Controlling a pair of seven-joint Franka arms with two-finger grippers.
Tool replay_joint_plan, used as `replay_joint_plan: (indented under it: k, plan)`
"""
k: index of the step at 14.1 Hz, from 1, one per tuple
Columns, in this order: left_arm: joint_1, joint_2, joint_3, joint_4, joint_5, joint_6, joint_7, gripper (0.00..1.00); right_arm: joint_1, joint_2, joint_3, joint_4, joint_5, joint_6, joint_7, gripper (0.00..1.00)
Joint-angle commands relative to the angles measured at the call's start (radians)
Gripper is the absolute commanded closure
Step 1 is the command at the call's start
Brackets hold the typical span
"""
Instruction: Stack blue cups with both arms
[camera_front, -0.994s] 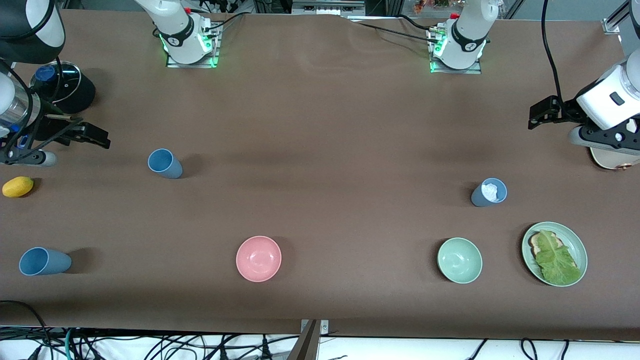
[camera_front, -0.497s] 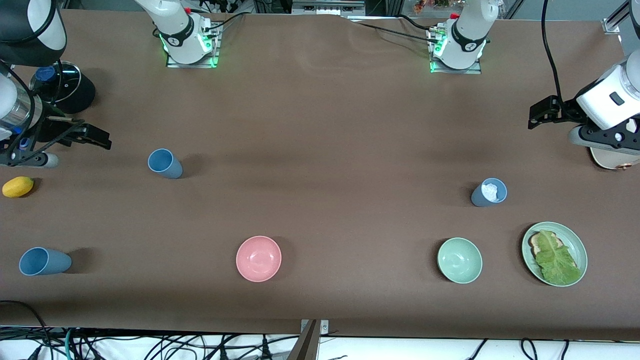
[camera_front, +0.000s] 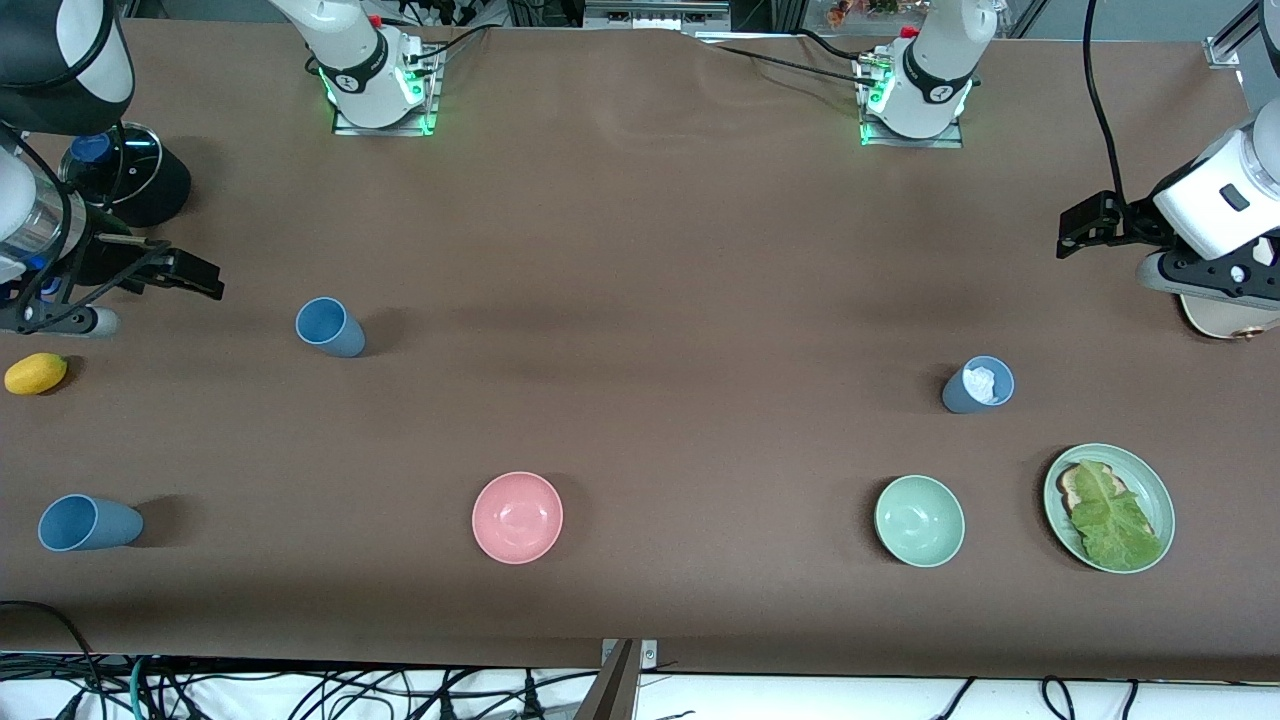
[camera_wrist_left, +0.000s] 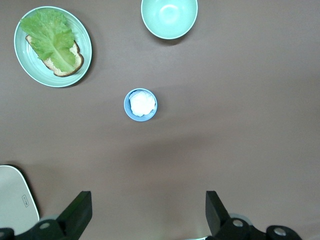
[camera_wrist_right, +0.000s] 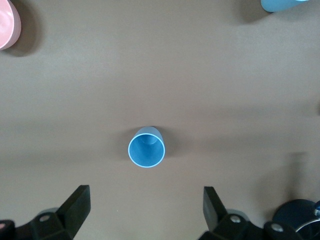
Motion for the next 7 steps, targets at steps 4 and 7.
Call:
replay_joint_plan:
  k: [4,7]
  plan:
    - [0.001,0.016,-0.002,0.022,0.01,-0.018,0.014,0.0,0.0,-0.004,0.001,0.002,0.002,-0.005,-0.015,0.0]
    - [0.001,0.023,-0.002,0.022,0.012,-0.02,0.01,0.0,0.0,-0.004,0.001,0.002,0.002,-0.005,-0.015,0.0]
